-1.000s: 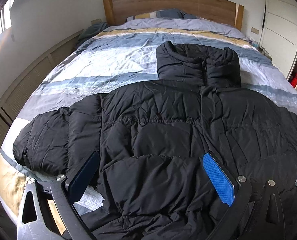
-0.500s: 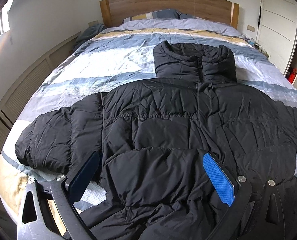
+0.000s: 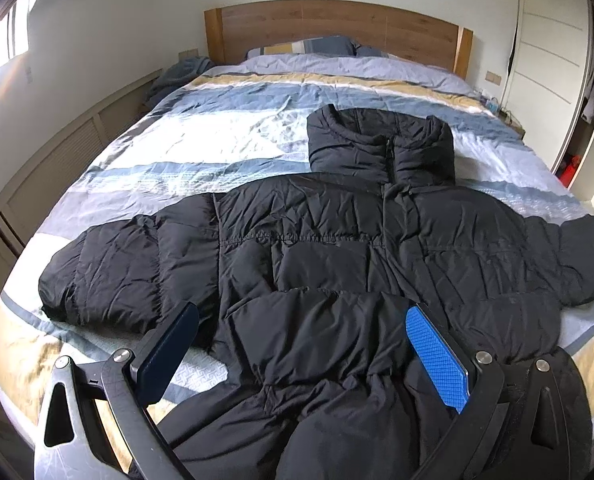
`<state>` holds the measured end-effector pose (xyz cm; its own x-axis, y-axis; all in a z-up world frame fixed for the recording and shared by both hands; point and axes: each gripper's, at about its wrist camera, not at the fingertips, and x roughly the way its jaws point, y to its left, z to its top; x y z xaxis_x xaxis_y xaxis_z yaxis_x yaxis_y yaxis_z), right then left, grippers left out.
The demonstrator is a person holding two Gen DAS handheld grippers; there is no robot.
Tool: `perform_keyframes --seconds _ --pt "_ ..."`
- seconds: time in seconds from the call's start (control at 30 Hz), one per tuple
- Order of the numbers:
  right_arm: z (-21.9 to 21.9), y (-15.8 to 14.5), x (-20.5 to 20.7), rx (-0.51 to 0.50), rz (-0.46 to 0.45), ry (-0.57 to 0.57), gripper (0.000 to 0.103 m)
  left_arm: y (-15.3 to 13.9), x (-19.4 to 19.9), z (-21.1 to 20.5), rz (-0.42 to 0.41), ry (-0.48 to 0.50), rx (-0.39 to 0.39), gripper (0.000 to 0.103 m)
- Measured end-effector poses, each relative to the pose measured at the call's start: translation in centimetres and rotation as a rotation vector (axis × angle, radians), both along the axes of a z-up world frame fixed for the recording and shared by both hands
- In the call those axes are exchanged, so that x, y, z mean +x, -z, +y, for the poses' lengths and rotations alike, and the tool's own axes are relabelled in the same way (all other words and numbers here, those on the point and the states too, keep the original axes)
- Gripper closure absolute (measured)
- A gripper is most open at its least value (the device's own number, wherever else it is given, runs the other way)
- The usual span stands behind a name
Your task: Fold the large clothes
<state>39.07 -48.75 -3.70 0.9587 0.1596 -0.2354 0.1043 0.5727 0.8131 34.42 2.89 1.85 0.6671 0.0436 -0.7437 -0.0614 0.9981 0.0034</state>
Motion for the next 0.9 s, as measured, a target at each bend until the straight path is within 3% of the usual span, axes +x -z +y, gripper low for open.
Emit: perform_keyframes --seconds 0.27,0.47,0.7,0.9 --pt "9.6 -5.2 1.7 -0.114 -0.048 -0.211 0.086 -2.2 -2.9 1.2 -0.041 0.012 -0.040 0.001" --pt "17.0 -6.3 2.2 -0.175 -0.056 -0.366 0.088 -3.4 -5.1 2.7 -0.066 0.005 -0.057 0.001" --pt "24.3 -3.9 1.1 -0.242 0.033 -0.520 0.089 -4.0 -6.6 3.5 -0.068 0.001 -0.083 0.001" --pt "29.7 0.3 -0.2 -0.350 0.171 -0.632 0.088 -5.2 -7.8 3.2 -0.097 0.017 -0.119 0.001"
